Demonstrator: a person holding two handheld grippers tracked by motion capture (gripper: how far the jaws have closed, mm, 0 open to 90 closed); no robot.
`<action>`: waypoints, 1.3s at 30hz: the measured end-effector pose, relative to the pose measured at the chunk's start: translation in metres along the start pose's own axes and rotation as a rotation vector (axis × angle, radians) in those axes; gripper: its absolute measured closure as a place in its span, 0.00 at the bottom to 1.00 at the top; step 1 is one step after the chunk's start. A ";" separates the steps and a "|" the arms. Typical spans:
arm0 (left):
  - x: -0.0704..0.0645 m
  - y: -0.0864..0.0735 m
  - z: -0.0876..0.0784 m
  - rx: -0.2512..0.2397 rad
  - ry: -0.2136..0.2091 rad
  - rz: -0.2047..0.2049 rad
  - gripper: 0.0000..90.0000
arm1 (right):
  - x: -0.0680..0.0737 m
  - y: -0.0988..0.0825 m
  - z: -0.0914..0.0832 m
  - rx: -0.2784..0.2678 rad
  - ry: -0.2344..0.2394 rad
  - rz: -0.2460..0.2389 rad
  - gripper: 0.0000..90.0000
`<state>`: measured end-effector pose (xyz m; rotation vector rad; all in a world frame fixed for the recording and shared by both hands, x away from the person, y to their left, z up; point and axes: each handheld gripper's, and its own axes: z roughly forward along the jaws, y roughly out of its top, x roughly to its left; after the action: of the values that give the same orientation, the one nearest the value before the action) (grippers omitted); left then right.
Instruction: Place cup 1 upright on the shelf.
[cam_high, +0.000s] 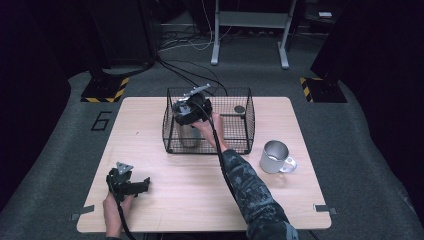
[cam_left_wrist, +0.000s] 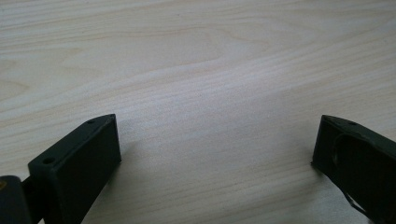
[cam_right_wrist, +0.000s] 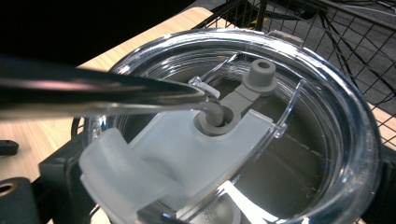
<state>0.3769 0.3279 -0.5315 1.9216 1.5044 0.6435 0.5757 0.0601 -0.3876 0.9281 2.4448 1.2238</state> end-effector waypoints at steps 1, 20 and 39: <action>0.000 0.000 0.000 0.000 0.000 -0.001 0.00 | 0.001 0.000 0.001 0.004 0.001 0.006 0.04; 0.000 0.000 0.000 0.000 0.000 0.001 0.00 | 0.003 -0.002 0.007 0.043 -0.007 0.013 0.03; 0.000 0.000 0.000 0.000 0.001 0.001 0.00 | 0.004 -0.007 0.010 0.034 -0.014 -0.005 0.03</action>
<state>0.3767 0.3278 -0.5316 1.9218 1.5040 0.6449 0.5745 0.0659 -0.3997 0.9353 2.4637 1.1733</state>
